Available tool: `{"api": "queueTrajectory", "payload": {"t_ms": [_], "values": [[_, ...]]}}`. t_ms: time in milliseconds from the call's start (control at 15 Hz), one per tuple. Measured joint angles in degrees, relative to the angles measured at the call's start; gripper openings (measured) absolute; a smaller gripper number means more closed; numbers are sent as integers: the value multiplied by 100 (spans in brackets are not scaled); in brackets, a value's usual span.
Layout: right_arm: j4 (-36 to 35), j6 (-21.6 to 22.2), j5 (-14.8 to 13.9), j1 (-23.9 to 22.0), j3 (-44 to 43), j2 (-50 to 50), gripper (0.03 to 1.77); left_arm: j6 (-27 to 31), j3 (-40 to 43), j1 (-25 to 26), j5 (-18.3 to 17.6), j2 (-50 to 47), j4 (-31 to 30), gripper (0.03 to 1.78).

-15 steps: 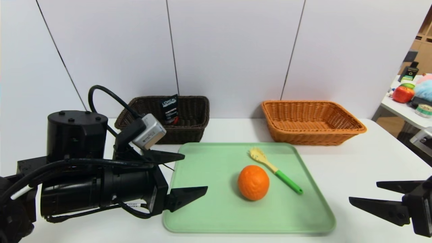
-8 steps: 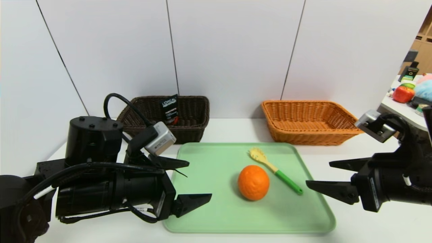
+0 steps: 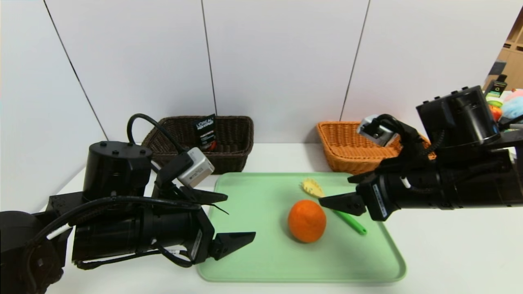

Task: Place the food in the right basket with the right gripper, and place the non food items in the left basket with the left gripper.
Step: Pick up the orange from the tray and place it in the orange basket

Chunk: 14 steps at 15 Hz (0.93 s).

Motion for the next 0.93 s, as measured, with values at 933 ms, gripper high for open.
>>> {"api": "queueTrajectory", "payload": {"t_ms": [933], "values": [[1619, 230, -866, 837, -1417, 1441, 170, 83, 5, -9, 124, -17, 15, 169]]}}
